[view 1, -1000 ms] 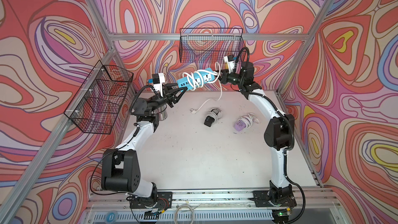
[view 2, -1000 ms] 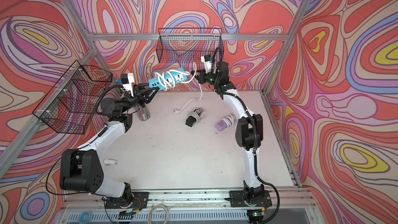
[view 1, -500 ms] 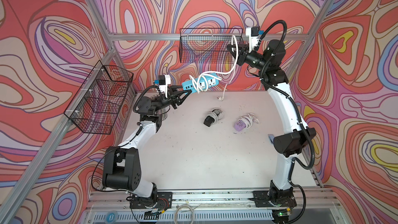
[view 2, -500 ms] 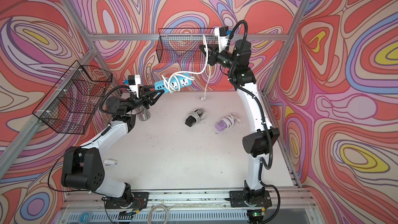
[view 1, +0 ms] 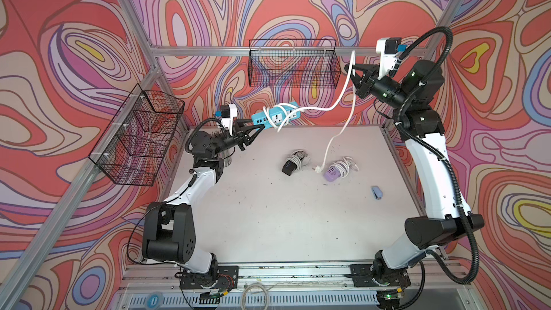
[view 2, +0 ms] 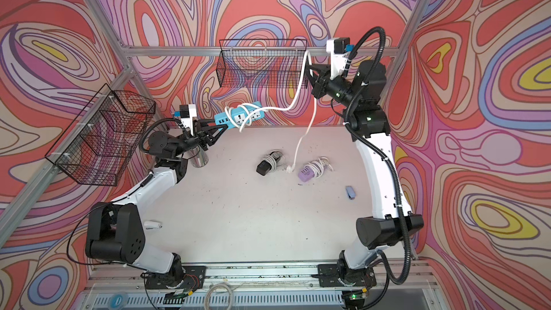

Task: Unwrap the cord wrapped around the power strip
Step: Unwrap the power cord from the power strip.

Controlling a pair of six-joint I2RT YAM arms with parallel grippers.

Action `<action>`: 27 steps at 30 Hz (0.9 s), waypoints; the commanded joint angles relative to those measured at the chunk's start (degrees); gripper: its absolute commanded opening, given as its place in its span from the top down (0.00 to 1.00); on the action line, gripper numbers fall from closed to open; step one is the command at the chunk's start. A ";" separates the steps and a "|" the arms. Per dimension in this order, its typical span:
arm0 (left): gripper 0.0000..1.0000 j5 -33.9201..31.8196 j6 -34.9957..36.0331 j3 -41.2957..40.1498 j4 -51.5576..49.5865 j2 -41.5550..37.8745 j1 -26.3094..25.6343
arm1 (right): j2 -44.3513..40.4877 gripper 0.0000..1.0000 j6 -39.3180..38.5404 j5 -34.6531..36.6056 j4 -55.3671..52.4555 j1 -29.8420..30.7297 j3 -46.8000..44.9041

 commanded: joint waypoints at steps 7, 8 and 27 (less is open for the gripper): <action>1.00 -4.24 -1.53 -0.37 6.83 -4.97 5.46 | -7.42 1.00 1.66 11.97 -7.91 -7.78 -18.57; 1.00 -4.61 -1.82 -0.38 7.35 -5.23 5.82 | -7.50 1.00 2.57 12.67 -8.51 -8.85 -19.97; 1.00 -7.63 -7.10 -1.16 14.36 -4.32 6.58 | 8.58 1.00 9.74 27.82 -6.02 -10.44 -38.11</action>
